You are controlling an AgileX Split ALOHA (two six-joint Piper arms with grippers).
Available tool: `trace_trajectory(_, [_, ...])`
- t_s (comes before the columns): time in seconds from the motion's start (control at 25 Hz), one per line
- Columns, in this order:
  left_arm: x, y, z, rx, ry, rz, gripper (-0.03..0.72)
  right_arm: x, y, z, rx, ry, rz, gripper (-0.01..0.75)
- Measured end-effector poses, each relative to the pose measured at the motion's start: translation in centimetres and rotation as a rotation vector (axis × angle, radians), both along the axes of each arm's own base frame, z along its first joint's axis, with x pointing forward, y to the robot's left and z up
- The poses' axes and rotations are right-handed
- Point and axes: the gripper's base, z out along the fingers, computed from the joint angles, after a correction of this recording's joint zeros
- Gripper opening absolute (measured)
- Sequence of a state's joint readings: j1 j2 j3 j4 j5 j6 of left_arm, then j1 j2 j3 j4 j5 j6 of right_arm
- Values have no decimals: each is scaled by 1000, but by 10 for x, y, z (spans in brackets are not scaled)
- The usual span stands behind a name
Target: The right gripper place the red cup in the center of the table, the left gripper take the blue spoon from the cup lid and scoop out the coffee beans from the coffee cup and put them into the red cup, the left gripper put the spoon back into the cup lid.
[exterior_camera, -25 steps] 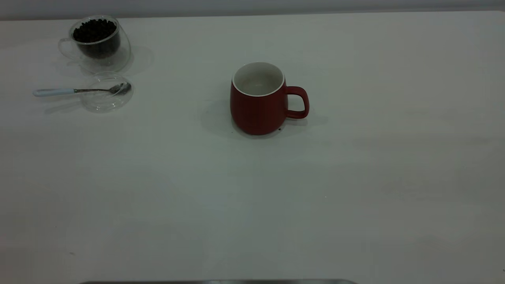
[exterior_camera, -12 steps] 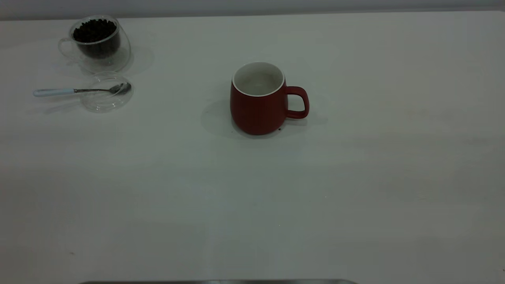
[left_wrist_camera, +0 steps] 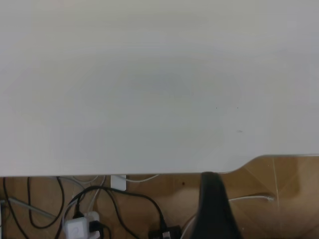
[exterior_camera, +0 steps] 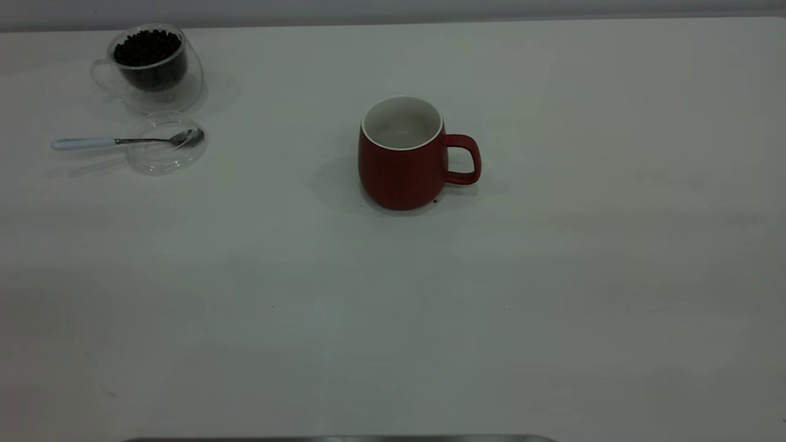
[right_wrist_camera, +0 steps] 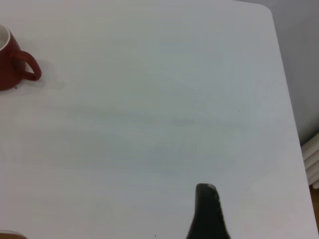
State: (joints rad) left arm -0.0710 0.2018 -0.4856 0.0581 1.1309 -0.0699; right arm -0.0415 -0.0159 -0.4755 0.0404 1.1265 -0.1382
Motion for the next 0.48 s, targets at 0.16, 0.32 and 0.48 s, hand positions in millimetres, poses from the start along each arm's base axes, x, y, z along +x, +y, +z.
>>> trace_trajectory(0.16, [0, 0, 0, 0, 0, 0, 585, 0, 0, 0, 0, 0, 0, 588])
trace_trajectory(0.32, [0, 0, 0, 0, 0, 0, 585, 0, 0, 0, 0, 0, 0, 588])
trace_trajectory(0.48, [-2, 0, 0, 0, -16, 16, 585, 0, 0, 0, 0, 0, 0, 588])
